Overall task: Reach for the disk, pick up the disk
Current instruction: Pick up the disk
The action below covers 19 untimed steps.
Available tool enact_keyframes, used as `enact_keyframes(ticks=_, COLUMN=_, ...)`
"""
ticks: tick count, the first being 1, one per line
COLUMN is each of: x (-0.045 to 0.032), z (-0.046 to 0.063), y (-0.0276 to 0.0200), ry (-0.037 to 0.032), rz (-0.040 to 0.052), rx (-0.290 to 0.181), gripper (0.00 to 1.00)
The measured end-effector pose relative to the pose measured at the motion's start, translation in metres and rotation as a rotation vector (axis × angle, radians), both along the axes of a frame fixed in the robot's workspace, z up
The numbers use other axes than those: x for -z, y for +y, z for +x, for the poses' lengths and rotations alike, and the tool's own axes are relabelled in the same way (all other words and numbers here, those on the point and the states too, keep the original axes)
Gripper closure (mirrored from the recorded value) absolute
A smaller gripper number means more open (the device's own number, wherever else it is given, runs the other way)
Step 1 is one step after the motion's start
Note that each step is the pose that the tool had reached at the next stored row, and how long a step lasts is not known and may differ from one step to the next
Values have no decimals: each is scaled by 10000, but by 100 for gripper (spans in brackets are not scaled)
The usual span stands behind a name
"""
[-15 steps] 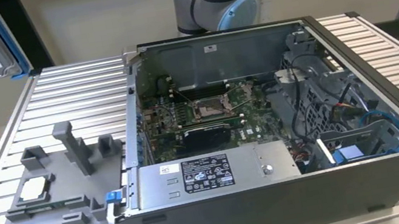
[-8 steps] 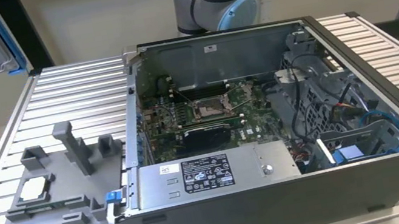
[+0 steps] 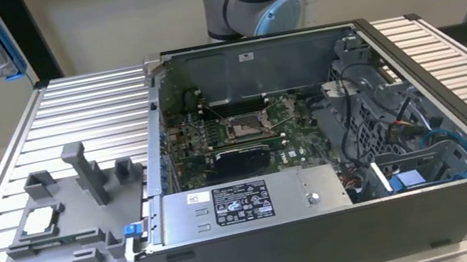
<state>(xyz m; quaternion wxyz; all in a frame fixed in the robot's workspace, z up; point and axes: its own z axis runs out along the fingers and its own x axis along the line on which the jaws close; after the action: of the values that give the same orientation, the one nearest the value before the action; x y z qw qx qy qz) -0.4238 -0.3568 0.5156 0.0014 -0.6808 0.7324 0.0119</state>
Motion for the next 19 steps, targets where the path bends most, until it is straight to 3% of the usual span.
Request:
enact_keyframes(ticks=16, x=-241, z=0, y=0, ry=0, rz=0, rx=-1, gripper=100)
enact_keyframes(ticks=19, x=-250, z=0, y=0, ry=-1, rz=2, rx=-1, gripper=100)
